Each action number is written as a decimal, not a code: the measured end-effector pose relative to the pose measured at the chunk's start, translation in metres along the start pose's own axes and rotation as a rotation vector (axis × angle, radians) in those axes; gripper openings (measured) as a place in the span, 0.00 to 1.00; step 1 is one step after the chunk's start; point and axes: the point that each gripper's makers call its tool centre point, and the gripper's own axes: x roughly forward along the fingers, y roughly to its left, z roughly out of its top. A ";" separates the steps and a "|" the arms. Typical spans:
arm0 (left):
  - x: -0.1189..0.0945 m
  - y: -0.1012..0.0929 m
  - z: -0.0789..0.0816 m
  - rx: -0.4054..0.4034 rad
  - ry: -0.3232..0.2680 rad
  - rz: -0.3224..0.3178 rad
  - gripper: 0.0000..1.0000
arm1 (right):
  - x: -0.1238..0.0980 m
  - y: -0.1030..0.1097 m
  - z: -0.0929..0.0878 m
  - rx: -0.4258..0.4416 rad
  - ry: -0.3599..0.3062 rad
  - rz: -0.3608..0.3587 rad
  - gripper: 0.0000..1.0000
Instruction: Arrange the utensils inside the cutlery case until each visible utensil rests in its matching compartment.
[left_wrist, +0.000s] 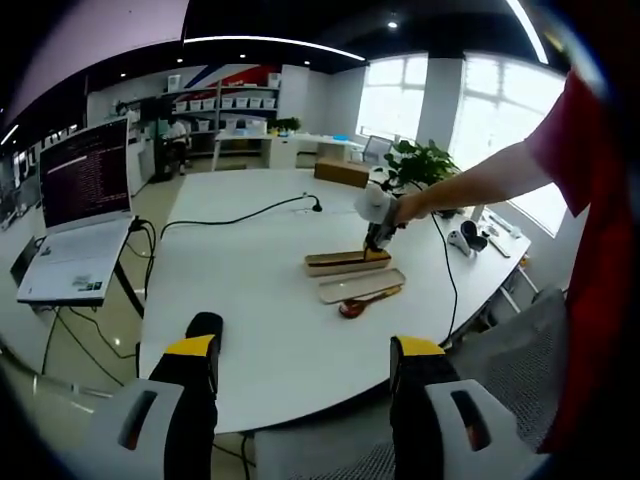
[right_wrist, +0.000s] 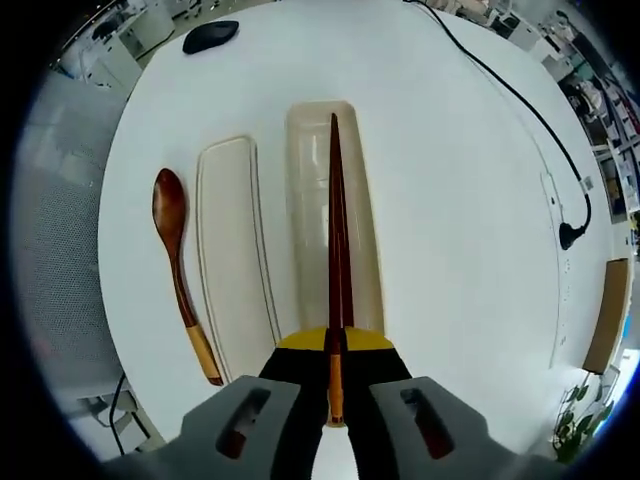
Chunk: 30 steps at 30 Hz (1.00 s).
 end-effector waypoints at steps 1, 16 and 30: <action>0.000 0.001 0.000 -0.003 0.000 0.000 0.72 | 0.000 0.000 0.000 -0.003 0.001 -0.001 0.00; 0.000 -0.002 0.002 0.004 -0.007 -0.003 0.72 | -0.001 -0.010 -0.003 0.002 -0.009 -0.036 0.03; -0.004 -0.006 0.009 0.017 -0.035 -0.019 0.72 | -0.021 -0.009 -0.012 0.039 -0.015 -0.070 0.05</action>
